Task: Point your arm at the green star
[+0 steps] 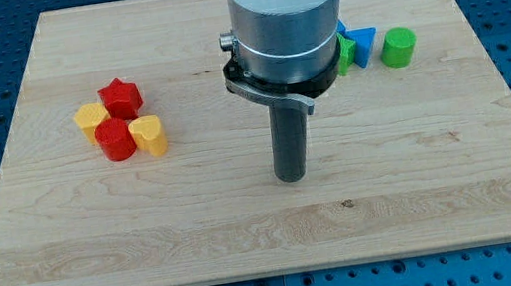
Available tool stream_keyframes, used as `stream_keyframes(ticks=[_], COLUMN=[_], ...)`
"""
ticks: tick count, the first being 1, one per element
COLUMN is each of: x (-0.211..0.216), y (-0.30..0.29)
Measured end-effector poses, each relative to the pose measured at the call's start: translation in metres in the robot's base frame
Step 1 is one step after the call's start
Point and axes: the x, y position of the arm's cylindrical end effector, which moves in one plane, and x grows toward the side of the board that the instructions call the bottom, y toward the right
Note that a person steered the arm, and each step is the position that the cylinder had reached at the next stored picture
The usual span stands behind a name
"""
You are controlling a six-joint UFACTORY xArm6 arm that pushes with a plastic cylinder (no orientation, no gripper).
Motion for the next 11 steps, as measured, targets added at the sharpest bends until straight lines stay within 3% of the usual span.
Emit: stream_keyframes(ticks=[1, 4, 5, 7, 8, 9, 11], x=[0.000, -0.014, -0.014, -0.020, -0.060, -0.066, -0.086], y=[0.000, -0.113, -0.111, 0.022, 0.071, 0.117, 0.114])
